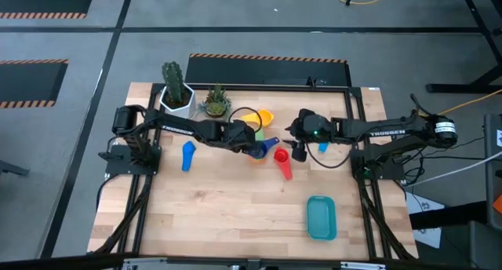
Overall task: Nest measuring cups in basket
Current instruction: Stack the dark blue measuring cup on top of the green measuring cup
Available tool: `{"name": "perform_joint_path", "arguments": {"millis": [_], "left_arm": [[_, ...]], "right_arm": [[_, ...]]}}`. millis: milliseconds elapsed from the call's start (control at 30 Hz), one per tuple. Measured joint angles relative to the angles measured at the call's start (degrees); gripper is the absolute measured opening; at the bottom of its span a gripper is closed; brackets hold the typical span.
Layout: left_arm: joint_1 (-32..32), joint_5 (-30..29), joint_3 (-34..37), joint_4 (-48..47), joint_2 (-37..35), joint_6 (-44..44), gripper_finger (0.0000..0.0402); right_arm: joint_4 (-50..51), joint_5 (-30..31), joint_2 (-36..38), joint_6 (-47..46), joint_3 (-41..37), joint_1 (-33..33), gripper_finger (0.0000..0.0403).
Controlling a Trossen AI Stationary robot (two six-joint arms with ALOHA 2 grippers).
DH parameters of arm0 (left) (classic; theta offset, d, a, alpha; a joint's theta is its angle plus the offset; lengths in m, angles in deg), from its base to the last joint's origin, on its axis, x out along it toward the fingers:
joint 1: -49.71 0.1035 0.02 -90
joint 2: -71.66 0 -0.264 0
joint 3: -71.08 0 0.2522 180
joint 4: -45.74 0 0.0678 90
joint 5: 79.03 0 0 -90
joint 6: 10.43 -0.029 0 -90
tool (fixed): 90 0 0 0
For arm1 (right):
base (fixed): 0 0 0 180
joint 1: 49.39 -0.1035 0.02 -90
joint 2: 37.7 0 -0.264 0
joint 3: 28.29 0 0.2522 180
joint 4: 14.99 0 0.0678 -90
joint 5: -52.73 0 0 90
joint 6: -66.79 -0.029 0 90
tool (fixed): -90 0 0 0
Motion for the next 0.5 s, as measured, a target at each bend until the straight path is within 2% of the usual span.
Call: {"name": "perform_joint_path", "arguments": {"millis": [167,367,500], "left_arm": [[2.0,-4.7,-0.1,-0.3,-0.2,-3.6,0.0081],[5.6,-5.4,0.0,-0.4,2.2,-9.4,0.0079],[7.2,-5.2,-0.1,1.3,4.3,-10.1,0.0078]], "right_arm": [[-5.6,-2.4,0.0,-2.9,-4.6,-0.1,0.0225],[-17.2,-2.8,0.0,-2.9,-11.4,-0.2,0.0225],[-23.6,-2.8,-0.4,-2.8,-15.0,-0.2,0.0225]]}}
